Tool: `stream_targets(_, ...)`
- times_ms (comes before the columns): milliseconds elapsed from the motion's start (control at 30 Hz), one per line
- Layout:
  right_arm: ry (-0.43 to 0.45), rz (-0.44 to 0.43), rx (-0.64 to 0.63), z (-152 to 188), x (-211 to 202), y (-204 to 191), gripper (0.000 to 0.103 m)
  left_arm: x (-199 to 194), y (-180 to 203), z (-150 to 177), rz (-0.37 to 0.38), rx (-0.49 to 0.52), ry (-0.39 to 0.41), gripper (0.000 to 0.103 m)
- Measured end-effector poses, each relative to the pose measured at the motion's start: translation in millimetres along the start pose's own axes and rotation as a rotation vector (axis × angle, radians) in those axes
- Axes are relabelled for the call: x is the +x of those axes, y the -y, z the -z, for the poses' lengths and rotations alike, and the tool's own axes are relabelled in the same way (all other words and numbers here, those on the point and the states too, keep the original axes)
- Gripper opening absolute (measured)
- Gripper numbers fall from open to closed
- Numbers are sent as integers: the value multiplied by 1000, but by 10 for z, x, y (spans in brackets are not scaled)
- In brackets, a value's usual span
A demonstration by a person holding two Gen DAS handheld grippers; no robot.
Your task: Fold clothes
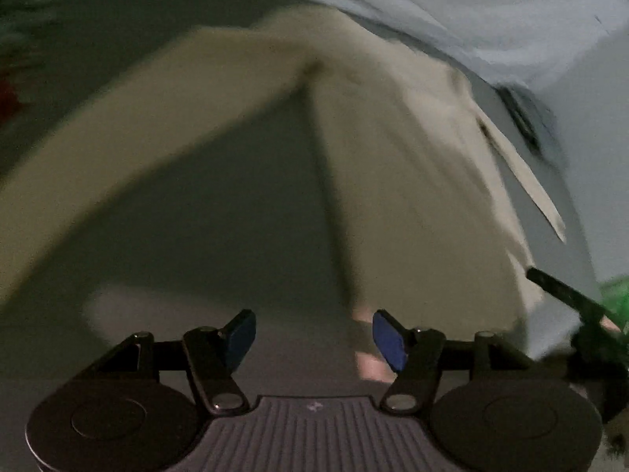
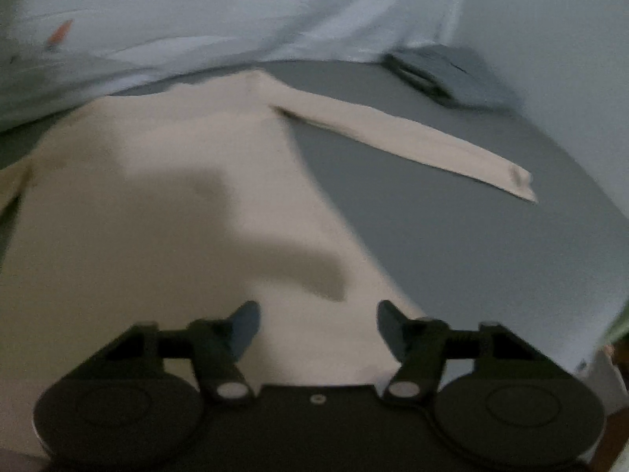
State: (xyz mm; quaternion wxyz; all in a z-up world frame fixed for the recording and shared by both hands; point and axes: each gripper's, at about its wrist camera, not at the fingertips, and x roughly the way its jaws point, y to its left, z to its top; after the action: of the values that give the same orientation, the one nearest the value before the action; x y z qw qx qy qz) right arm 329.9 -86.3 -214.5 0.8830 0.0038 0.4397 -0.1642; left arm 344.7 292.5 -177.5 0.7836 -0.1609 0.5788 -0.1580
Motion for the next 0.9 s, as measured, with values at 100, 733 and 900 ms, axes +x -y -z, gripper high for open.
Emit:
stream_targets(100, -49, 8, 20, 27, 129, 367, 64, 290, 165, 52, -1, -52, -34, 67)
stream_targets(733, -149, -211, -176, -123, 132, 833, 24, 326, 524, 522, -259, -404, 61, 11)
stream_targets(900, -16, -266, -154, -462, 0, 648, 46, 78, 480, 494, -294, -382, 140, 45)
